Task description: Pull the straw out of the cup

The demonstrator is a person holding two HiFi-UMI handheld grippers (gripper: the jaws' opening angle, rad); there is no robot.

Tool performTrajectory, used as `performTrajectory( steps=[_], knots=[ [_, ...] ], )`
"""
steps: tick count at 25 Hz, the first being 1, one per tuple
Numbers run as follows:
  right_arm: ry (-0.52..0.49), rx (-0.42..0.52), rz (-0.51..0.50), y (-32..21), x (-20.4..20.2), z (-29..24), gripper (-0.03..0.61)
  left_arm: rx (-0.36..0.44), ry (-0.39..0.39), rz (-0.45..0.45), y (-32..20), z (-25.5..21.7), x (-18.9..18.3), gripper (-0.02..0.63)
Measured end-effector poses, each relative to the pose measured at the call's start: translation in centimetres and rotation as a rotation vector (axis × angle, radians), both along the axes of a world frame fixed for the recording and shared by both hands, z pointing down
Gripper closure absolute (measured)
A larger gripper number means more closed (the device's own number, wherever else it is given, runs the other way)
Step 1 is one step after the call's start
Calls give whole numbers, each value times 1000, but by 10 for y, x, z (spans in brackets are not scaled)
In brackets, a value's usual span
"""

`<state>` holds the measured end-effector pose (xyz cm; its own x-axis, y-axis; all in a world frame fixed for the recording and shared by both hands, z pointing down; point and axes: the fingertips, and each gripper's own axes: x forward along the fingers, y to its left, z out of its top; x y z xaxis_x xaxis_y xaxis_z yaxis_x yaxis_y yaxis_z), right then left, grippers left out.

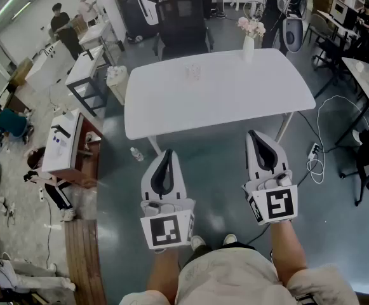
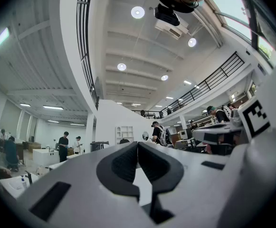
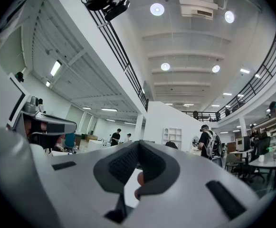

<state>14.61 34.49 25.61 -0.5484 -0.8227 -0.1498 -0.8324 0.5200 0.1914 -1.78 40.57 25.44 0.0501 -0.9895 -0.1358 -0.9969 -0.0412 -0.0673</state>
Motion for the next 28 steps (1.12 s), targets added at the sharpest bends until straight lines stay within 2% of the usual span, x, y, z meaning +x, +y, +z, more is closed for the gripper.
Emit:
performTrajectory(
  steps=[9, 18, 23, 28],
  knots=[
    [42, -24, -43, 5, -31, 11, 578, -12, 18, 2, -1, 12, -25, 609],
    [30, -47, -58, 12, -87, 22, 578, -21, 49, -17, 11, 24, -87, 609],
    [28, -54, -51, 12, -114, 25, 578, -31, 16, 8, 23, 32, -111, 609],
    [38, -35, -68, 9, -143, 24, 578, -32, 44, -16, 23, 34, -140, 609]
  ],
)
